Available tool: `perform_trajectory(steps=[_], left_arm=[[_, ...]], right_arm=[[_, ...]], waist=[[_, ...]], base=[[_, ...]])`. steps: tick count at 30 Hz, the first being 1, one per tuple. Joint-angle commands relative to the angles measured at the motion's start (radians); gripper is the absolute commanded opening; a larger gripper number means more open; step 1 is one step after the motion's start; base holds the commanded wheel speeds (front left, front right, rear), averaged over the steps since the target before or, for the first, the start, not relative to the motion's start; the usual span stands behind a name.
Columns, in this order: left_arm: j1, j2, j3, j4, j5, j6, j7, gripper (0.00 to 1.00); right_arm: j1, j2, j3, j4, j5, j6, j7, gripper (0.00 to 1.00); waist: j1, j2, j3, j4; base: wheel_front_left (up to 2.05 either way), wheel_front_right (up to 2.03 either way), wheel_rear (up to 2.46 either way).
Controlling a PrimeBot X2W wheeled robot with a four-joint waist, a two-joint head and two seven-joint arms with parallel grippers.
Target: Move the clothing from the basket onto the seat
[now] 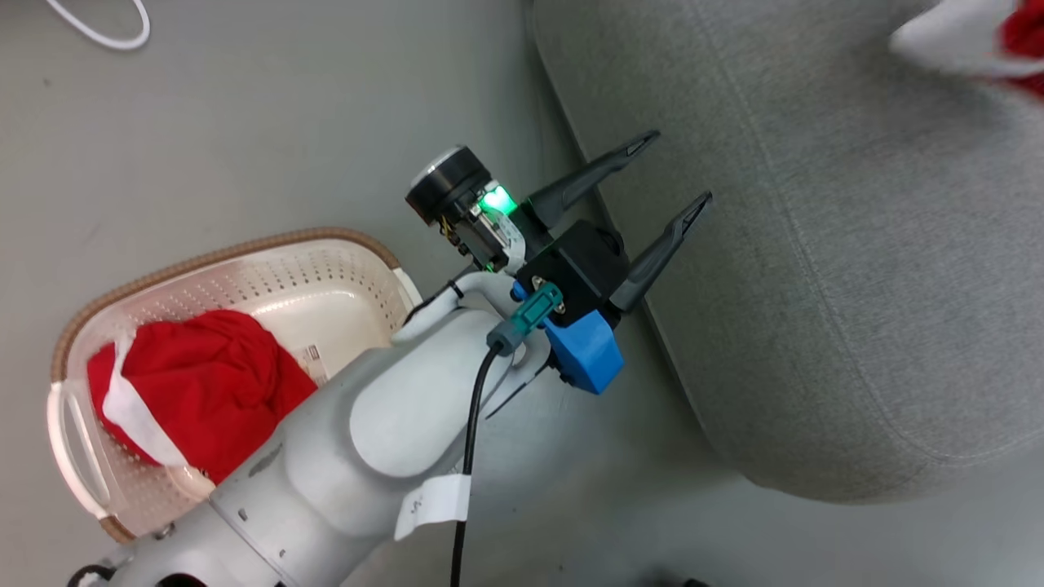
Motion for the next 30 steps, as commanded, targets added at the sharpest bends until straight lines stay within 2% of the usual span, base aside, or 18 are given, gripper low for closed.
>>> perform_trajectory(steps=[1,4,7,17,30], left_arm=[[-0.024,0.011,0.003,-0.008,0.008,0.005,0.0,1.0],[-0.051,0.022,0.005,-0.02,0.02,0.009,0.007,1.0],[-0.075,0.028,0.003,-0.031,0.03,0.01,0.011,1.0],[-0.109,0.032,-0.015,-0.044,0.036,0.007,0.018,1.0],[-0.113,0.046,-0.024,-0.049,0.029,0.02,0.02,1.0]], right_arm=[[-0.023,-0.024,-0.013,0.011,0.004,0.0,-0.002,0.0],[-0.067,-0.077,-0.053,0.043,0.024,0.0,-0.002,0.0],[-0.076,-0.093,-0.069,0.096,0.038,0.0,-0.002,0.0],[0.017,-0.002,-0.066,0.259,-0.004,0.0,-0.002,0.0],[0.127,0.136,-0.036,0.455,0.002,0.0,-0.002,0.0]], waist=[[-0.0001,0.0,0.06,0.009],[-0.0001,0.0,0.104,0.006],[-0.0001,0.0,0.139,0.006],[-0.0001,0.0,0.204,0.025],[-0.0001,0.0,0.222,0.044]], base=[[0.0,0.0,0.0],[0.0,0.0,0.0],[0.0,0.0,0.0],[0.0,0.0,0.0],[0.0,0.0,0.0]])
